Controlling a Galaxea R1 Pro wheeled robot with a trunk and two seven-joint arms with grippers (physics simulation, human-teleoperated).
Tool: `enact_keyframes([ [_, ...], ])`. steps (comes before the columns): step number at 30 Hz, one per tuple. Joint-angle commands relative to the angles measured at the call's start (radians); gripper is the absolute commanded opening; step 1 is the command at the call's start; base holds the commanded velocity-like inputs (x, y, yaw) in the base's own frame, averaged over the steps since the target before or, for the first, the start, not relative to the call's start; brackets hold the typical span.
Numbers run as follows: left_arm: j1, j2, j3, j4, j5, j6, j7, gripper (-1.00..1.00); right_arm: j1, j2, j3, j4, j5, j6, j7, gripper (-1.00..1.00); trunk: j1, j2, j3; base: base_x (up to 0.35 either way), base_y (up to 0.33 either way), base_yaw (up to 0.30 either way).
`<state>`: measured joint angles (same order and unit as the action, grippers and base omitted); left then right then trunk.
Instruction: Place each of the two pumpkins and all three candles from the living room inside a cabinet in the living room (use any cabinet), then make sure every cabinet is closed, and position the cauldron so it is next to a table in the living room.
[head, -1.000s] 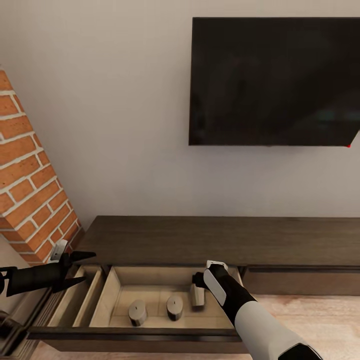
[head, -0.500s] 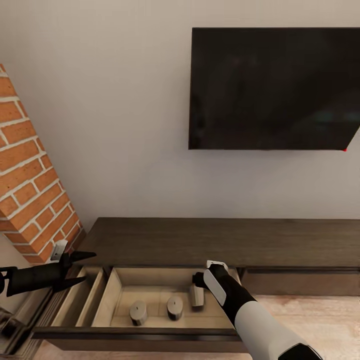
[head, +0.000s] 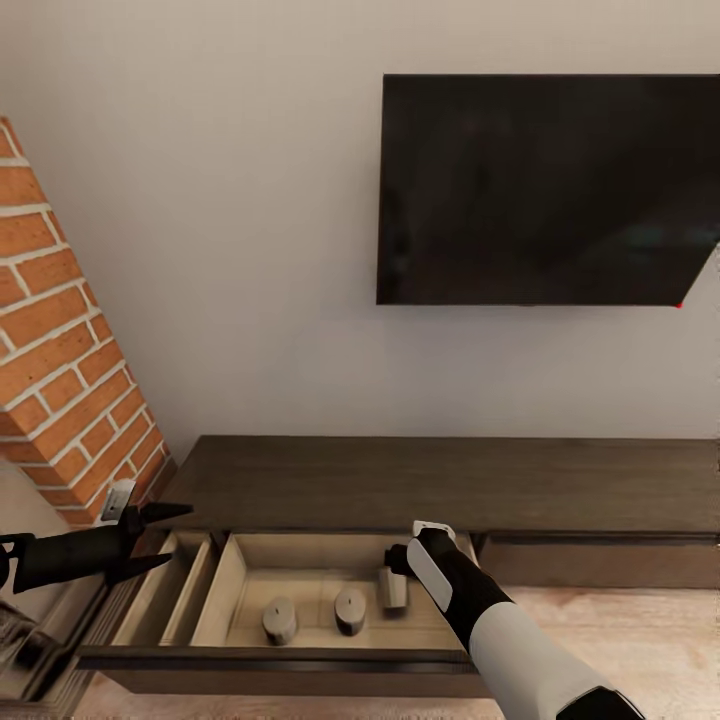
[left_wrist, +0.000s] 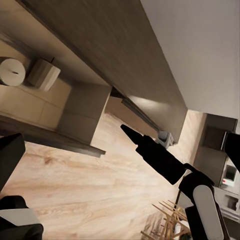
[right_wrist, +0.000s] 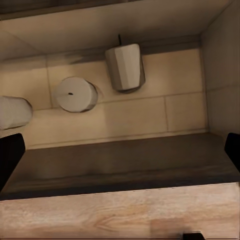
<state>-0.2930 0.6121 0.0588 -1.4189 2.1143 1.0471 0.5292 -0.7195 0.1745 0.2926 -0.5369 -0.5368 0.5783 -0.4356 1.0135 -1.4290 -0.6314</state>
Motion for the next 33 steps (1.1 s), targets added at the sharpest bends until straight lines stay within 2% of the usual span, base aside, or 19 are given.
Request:
enact_keyframes([
  [1, 0.000, 0.000, 0.000, 0.000, 0.000, 0.000, 0.000, 1.00, 0.000, 0.000, 0.000, 0.000, 0.000, 0.000, 0.000, 1.00, -0.004, 0.007, 0.003, -0.237, 0.025, 0.000],
  [4, 0.000, 0.000, 0.000, 0.000, 0.000, 0.000, 0.000, 1.00, 0.000, 0.000, 0.000, 0.000, 0.000, -0.004, 0.000, 1.00, -0.015, 0.028, 0.013, -0.276, 0.044, 0.000],
  [14, 0.000, 0.000, 0.000, 0.000, 0.000, 0.000, 0.000, 1.00, 0.000, 0.000, 0.000, 0.000, 0.000, -0.027, 0.000, 1.00, -0.054, 0.098, 0.044, -0.066, 0.003, 0.000],
  [26, 0.000, -0.001, -0.001, 0.000, 0.000, 0.000, 0.000, 1.00, 0.000, 0.000, 0.001, 0.000, 0.000, -0.028, 0.000, 1.00, -0.100, 0.182, 0.082, -0.302, 0.000, 0.000],
  [33, 0.000, -0.002, -0.001, 0.000, 0.000, 0.000, 0.000, 1.00, 0.000, 0.000, 0.002, 0.000, 0.000, -0.028, 0.001, 1.00, -0.100, 0.182, 0.082, -0.322, 0.000, 0.000],
])
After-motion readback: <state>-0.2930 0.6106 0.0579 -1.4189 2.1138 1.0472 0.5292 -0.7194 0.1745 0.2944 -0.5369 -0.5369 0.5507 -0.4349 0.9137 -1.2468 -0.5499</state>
